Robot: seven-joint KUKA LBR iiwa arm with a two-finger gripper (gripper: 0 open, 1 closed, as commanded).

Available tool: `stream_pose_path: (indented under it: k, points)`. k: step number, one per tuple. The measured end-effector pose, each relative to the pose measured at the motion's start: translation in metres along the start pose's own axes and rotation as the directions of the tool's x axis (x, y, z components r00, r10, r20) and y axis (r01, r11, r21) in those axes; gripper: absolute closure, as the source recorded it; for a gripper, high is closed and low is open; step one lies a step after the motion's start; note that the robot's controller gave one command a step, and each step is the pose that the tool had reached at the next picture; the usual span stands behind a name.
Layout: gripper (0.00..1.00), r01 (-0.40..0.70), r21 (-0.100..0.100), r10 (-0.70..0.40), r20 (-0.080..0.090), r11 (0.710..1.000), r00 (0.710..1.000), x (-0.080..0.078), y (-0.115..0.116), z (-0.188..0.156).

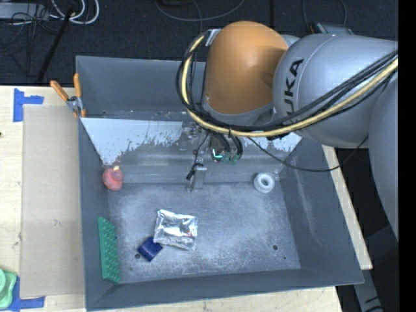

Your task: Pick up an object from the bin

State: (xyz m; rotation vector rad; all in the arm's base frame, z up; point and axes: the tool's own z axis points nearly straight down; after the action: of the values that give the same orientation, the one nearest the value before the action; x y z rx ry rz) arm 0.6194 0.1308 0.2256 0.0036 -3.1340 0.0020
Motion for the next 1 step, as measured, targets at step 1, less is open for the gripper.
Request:
stream_pose_path:
  k: [1]
  points:
    - [0.0, 0.264, 0.0, -0.264, -0.001, 0.965, 0.965, 0.0487, 0.0064, 0.1271]
